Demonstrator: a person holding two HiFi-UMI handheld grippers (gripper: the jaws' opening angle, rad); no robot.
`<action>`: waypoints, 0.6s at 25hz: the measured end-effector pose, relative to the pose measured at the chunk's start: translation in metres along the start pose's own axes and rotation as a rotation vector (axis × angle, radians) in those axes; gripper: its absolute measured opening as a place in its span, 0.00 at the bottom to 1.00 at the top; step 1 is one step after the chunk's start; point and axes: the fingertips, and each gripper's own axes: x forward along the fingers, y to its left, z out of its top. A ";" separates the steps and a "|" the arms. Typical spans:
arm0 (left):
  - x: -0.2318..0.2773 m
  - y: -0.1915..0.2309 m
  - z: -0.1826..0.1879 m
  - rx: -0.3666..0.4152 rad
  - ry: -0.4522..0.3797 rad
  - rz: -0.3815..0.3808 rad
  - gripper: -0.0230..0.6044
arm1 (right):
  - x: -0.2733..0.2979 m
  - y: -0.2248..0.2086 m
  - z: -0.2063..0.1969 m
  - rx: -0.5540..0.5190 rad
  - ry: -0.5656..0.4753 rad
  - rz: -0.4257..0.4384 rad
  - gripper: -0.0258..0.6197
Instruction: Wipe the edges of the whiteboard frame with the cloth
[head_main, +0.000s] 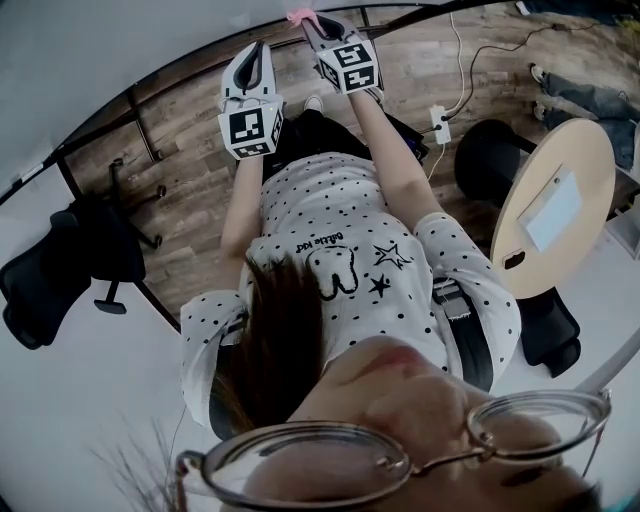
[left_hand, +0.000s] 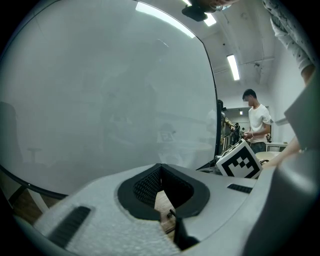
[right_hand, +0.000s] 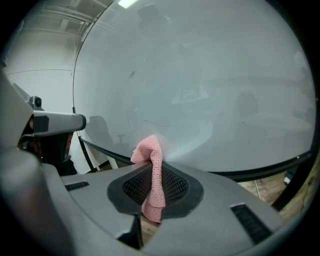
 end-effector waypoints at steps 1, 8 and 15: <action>0.001 -0.002 0.000 0.001 0.001 -0.001 0.06 | -0.001 -0.003 0.000 0.000 -0.001 -0.002 0.09; 0.008 -0.006 0.001 0.003 0.002 -0.009 0.06 | -0.007 -0.017 -0.001 -0.001 -0.003 -0.018 0.09; 0.016 -0.022 0.003 0.013 0.004 -0.027 0.06 | -0.024 -0.045 -0.003 0.009 -0.009 -0.058 0.09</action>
